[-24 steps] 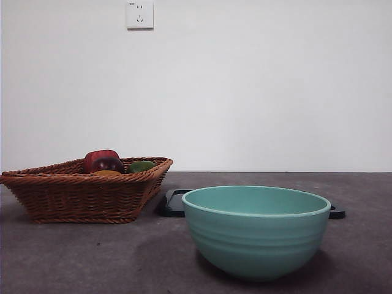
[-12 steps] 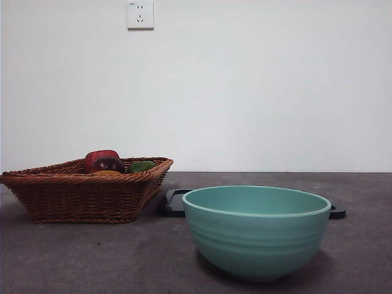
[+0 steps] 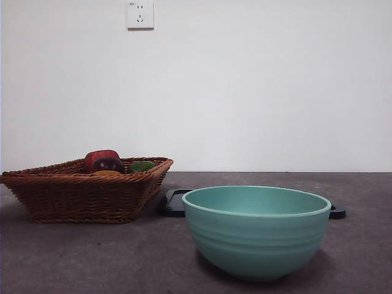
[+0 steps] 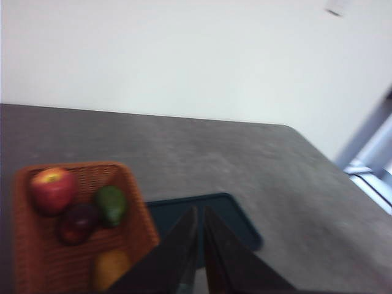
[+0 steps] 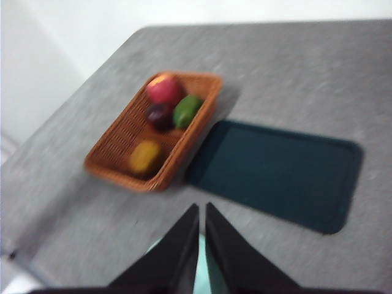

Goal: Pick up the wifruite, put it on the bowl, pick up the plate, put it on desk

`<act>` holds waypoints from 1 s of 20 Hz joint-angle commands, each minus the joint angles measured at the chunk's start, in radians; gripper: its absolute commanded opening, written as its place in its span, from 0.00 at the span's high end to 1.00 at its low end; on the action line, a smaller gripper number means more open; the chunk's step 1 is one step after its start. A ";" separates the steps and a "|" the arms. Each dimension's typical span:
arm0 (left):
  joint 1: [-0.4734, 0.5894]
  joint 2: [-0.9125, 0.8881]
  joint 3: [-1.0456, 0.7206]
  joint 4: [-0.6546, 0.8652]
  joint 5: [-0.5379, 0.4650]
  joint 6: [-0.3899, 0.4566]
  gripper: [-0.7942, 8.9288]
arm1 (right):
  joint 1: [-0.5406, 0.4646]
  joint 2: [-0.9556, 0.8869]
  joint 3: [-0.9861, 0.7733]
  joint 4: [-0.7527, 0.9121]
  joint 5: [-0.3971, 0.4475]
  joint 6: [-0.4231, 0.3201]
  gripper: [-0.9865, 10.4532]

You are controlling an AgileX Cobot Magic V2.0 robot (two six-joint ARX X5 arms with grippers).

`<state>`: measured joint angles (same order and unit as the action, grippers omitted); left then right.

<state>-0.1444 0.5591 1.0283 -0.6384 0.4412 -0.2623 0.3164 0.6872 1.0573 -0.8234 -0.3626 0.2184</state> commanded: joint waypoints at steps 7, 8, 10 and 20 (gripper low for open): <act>-0.066 0.048 0.058 -0.117 0.094 0.065 0.90 | 0.022 -0.021 0.063 -0.140 -0.083 -0.076 0.91; -0.074 0.050 0.058 -0.164 0.097 0.084 0.90 | 0.022 -0.034 0.063 -0.153 -0.082 -0.077 0.91; -0.091 0.058 0.058 -0.274 0.101 0.134 0.90 | 0.022 -0.058 0.063 -0.161 -0.082 -0.083 0.91; -0.171 0.106 0.058 -0.410 0.162 0.254 0.90 | 0.022 -0.116 0.063 -0.208 -0.078 -0.129 0.91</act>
<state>-0.3119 0.6559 1.0649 -1.0584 0.5987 -0.0338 0.3336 0.5690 1.1007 -1.0367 -0.4419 0.1009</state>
